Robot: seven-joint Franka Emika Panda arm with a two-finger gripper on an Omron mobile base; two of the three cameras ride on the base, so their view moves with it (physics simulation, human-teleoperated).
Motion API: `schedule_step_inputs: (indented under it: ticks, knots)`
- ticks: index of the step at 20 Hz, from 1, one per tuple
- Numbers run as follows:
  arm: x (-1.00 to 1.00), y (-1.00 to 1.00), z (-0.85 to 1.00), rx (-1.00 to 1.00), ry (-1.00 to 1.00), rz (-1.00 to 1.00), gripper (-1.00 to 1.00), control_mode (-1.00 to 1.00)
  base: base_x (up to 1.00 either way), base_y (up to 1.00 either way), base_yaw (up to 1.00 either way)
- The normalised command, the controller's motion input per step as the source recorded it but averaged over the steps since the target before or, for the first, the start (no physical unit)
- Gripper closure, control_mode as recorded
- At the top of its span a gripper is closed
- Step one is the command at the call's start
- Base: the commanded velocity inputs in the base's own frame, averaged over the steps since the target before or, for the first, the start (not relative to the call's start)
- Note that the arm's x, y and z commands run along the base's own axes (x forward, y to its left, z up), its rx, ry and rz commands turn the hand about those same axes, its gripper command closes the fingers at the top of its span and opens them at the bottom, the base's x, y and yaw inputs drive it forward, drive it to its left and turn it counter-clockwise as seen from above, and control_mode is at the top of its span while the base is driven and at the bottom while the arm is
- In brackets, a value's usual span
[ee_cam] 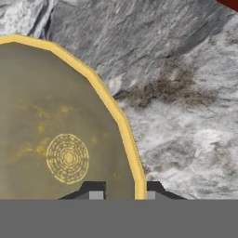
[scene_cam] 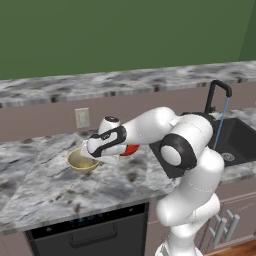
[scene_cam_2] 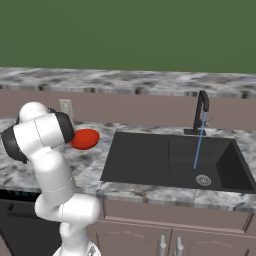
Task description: Rinse each bowl for a few seconds and place them down in the sink or on the counter.
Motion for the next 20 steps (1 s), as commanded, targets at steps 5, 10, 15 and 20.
schedule_step_inputs:
  ticks: [5, 10, 15, 20]
  knots:
    - [-0.13, -0.07, 0.22, 0.00, -0.06, -0.02, 1.00, -1.00, 0.00, 0.00, 0.00]
    - [-0.09, -0.02, 0.66, 0.00, -0.12, -0.06, 1.00, -1.00, 0.00, 0.00, 0.00]
    - [0.00, -0.06, 0.66, -0.03, -0.07, -0.12, 1.00, -1.00, 0.00, 0.00, 0.00]
    - [0.00, -0.33, 0.53, 0.00, 0.05, -0.23, 1.00, -1.00, 0.00, 0.00, 0.00]
